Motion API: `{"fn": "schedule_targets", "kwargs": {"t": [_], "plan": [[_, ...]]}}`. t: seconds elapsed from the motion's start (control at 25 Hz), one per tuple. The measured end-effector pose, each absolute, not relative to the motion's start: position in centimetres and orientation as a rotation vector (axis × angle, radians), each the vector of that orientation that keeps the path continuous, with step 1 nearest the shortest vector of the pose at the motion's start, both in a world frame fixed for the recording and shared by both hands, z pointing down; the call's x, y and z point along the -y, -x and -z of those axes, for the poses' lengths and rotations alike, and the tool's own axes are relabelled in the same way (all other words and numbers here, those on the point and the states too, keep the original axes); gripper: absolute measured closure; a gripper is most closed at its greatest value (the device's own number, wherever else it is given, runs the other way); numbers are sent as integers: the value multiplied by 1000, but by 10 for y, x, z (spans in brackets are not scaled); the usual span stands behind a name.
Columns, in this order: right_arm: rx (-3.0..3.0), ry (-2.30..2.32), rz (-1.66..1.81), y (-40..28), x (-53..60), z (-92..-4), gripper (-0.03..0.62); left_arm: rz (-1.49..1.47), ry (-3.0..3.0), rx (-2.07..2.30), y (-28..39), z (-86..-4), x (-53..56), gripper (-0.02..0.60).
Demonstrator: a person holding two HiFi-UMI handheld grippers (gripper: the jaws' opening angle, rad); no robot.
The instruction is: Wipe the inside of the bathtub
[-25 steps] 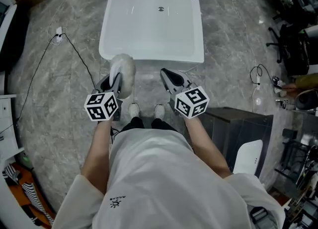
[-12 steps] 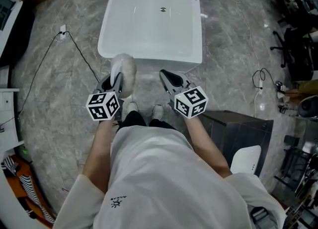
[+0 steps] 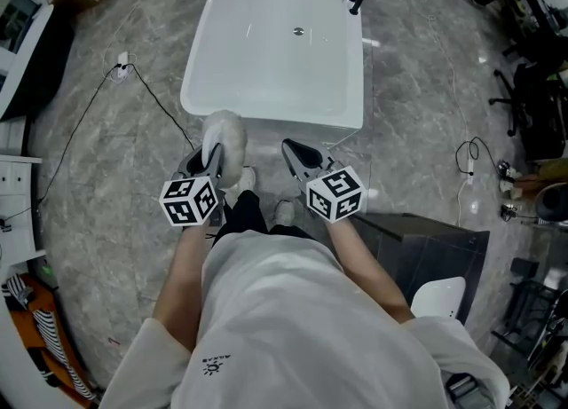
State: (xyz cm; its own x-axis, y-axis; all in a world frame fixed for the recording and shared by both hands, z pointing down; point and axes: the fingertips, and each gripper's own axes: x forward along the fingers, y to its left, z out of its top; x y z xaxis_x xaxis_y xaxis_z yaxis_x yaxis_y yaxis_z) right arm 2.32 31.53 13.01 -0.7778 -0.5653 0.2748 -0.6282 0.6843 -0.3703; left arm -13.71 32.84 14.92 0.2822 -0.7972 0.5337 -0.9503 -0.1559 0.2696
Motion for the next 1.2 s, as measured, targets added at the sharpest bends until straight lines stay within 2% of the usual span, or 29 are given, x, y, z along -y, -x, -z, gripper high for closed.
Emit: {"fn": "schedule_targets", "kwargs": {"t": [0.6,1.2], "plan": [[2726,-961,-690,13,-276,-142,574,-436,-2000,1465,139,-181,-282,486],[2621,-1048,-725,81,-162,-165,576,-562,-2037,1293,203,-214,-170,486]]}}
